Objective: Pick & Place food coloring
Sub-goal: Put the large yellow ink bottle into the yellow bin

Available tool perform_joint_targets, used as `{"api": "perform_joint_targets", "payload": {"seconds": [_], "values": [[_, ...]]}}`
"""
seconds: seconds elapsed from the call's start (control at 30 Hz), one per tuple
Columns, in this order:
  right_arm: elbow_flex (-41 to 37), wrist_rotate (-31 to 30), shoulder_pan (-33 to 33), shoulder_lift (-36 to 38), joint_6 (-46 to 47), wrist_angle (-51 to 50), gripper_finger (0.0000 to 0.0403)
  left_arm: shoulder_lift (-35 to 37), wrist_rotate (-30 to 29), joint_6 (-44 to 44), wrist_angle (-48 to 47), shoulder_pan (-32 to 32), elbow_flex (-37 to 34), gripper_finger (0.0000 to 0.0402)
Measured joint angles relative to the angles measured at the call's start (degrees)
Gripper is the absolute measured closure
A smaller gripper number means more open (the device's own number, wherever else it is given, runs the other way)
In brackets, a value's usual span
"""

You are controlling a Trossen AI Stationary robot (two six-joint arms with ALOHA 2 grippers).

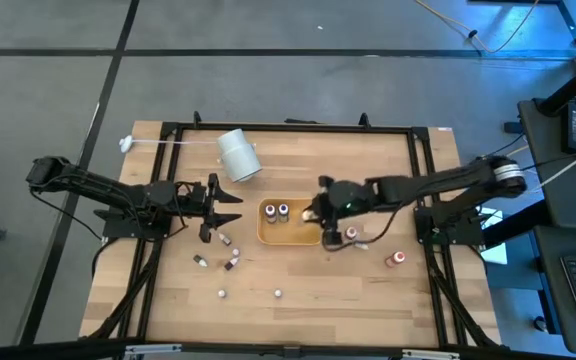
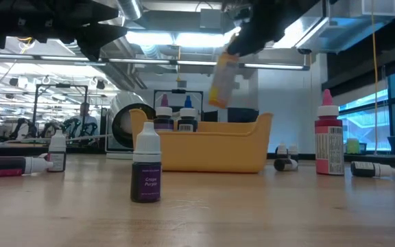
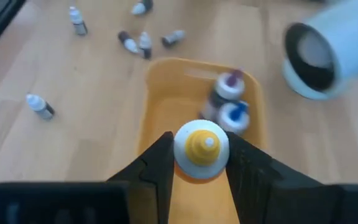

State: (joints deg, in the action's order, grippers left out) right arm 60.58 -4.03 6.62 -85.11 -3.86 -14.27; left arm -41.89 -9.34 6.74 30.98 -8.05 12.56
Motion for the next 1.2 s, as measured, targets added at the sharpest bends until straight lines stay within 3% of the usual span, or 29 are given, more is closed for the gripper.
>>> {"api": "perform_joint_targets", "payload": {"seconds": [0.43,0.8,1.2], "values": [[0.0,-11.28,2.26,-13.07,11.39,18.88,0.028,0.0,0.0,-0.02,-0.46,0.0,0.0,0.0203],[0.0,-11.35,2.28,-17.79,16.63,21.89,0.028,0.0,-0.02,-0.02,-1.22,0.0,0.0,0.0204],[0.0,-10.92,2.31,-20.15,15.28,23.51,0.028,0.0,-0.13,-0.02,-1.22,0.0,0.0,0.0205]]}}
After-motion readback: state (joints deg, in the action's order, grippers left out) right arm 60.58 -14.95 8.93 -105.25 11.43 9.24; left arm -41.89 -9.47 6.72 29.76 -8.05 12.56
